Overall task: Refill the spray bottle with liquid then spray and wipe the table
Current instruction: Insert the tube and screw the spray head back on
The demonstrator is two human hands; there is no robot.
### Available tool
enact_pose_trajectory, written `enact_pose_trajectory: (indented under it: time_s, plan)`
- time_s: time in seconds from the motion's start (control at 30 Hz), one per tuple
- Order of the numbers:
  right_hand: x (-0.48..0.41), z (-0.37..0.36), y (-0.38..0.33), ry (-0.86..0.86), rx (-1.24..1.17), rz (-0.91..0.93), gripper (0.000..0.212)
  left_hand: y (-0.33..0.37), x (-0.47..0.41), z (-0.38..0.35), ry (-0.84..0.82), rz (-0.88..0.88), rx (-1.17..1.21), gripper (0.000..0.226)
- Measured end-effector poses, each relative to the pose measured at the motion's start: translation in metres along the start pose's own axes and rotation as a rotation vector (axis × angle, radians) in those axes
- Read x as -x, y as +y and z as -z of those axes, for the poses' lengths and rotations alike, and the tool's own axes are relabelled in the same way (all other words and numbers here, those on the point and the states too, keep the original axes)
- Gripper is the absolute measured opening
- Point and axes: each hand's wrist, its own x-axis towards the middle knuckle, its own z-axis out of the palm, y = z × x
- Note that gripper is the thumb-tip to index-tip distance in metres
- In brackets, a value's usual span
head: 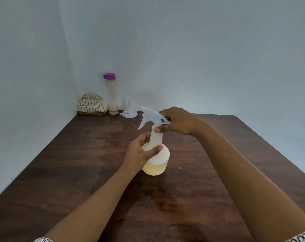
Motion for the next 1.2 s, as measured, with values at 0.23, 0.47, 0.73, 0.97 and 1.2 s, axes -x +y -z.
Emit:
enact_pose_trajectory:
  time_s: [0.23, 0.47, 0.73, 0.97, 1.2]
  plan:
    - [0.003, -0.003, 0.009, 0.014, -0.12, 0.0, 0.023, -0.003, -0.001, 0.002, -0.02, 0.0, 0.01, 0.045]
    - [0.004, -0.002, 0.014, -0.096, -0.311, 0.011, 0.022, -0.003, 0.002, 0.001, -0.013, -0.002, 0.046, 0.05]
    - [0.013, -0.048, 0.009, 0.402, -0.065, -0.083, 0.035, -0.005, 0.004, -0.002, 0.025, -0.011, 0.067, 0.049]
    - [0.019, -0.079, -0.012, 0.698, 0.13, -0.249, 0.054, -0.005, 0.006, -0.003, 0.036, -0.048, 0.066, 0.054]
    - [0.047, -0.059, 0.018, 0.526, -0.49, -0.206, 0.032, -0.008, 0.004, 0.0, -0.003, -0.028, 0.102, 0.055]
